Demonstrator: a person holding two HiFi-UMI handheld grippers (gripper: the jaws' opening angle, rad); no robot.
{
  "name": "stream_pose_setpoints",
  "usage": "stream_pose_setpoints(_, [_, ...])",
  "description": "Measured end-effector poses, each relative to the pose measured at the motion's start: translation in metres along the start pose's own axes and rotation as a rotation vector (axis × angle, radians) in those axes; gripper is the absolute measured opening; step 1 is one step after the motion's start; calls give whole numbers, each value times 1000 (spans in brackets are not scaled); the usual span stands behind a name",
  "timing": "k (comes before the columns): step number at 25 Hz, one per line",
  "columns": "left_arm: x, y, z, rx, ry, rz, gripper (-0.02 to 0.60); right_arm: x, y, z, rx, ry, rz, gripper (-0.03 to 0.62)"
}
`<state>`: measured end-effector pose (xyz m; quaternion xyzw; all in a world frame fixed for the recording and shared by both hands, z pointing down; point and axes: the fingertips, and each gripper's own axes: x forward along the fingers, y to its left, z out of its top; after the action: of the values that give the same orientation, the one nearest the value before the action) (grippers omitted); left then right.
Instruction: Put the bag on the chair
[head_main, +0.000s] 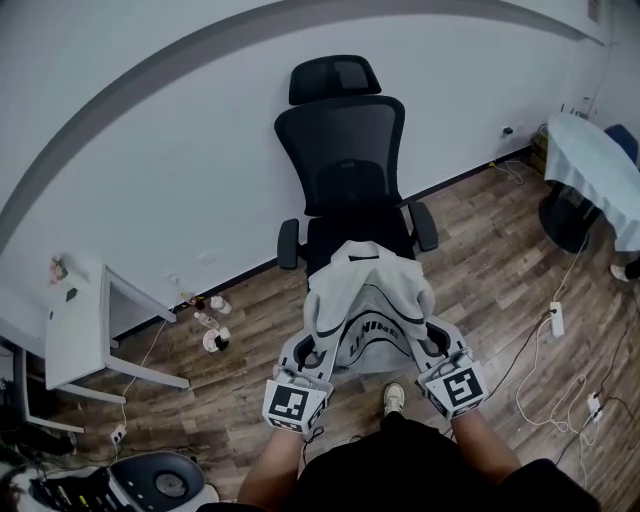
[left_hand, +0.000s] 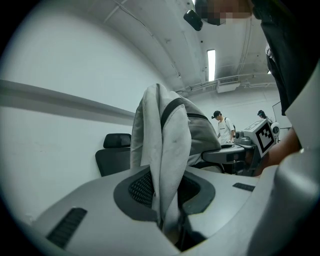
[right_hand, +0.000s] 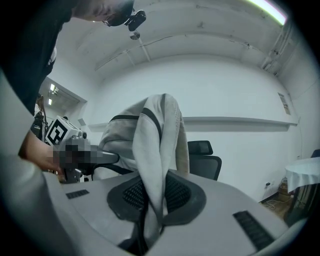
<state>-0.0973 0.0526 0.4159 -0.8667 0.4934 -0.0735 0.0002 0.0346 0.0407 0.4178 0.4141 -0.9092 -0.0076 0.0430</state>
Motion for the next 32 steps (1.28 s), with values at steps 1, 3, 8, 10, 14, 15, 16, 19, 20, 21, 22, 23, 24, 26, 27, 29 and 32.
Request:
stream_pose_setpoints(1, [8, 2, 0, -1, 0, 6, 84, 5, -6, 1, -6, 7, 9, 61])
stream_pose_setpoints(3, [24, 7, -1, 1, 6, 17, 84, 16, -22, -3, -3, -3, 21, 61])
stream_pose_setpoints(8, [61, 22, -2, 3, 32, 41, 84, 44, -54, -10, 9, -11, 52, 61])
stream_pose_setpoints(10, [73, 26, -3, 3, 44, 50, 84, 53, -64, -12, 9, -14, 72, 61])
stream_pose_setpoints(14, [92, 37, -5, 2, 68, 60, 84, 70, -82, -17, 25, -27, 85, 61])
stream_pose_setpoints(15, [96, 40, -5, 3, 72, 62, 84, 74, -85, -17, 23, -28, 92, 61])
stream_pose_setpoints(16, [99, 43, -5, 5, 77, 64, 84, 77, -88, -16, 22, -26, 99, 61])
stream_pose_setpoints(19, [110, 49, -5, 12, 88, 65, 84, 87, -97, -16, 27, -20, 110, 63])
stream_pose_setpoints(20, [113, 51, -5, 10, 88, 62, 84, 90, -99, -17, 32, -24, 115, 63])
stream_pose_setpoints(21, [116, 53, -4, 7, 86, 58, 84, 93, -101, -17, 36, -28, 119, 63])
stream_pose_setpoints(22, [120, 55, -3, 6, 84, 56, 84, 96, -103, -16, 37, -29, 124, 63])
stream_pose_setpoints(23, [123, 58, -2, 7, 84, 54, 84, 99, -105, -16, 37, -30, 127, 63])
stream_pose_setpoints(24, [127, 61, -2, 8, 85, 54, 84, 103, -108, -16, 38, -34, 129, 63])
stream_pose_setpoints(26, [136, 67, -1, 8, 84, 59, 84, 112, -115, -16, 38, -40, 129, 63])
stream_pose_setpoints(27, [140, 71, -1, 7, 83, 61, 84, 117, -117, -16, 35, -39, 129, 63])
stream_pose_setpoints(29, [148, 78, -3, 2, 79, 60, 84, 127, -123, -16, 28, -38, 124, 63])
stream_pose_setpoints(32, [162, 89, -3, -7, 64, 44, 84, 142, -132, -14, 23, -38, 109, 63])
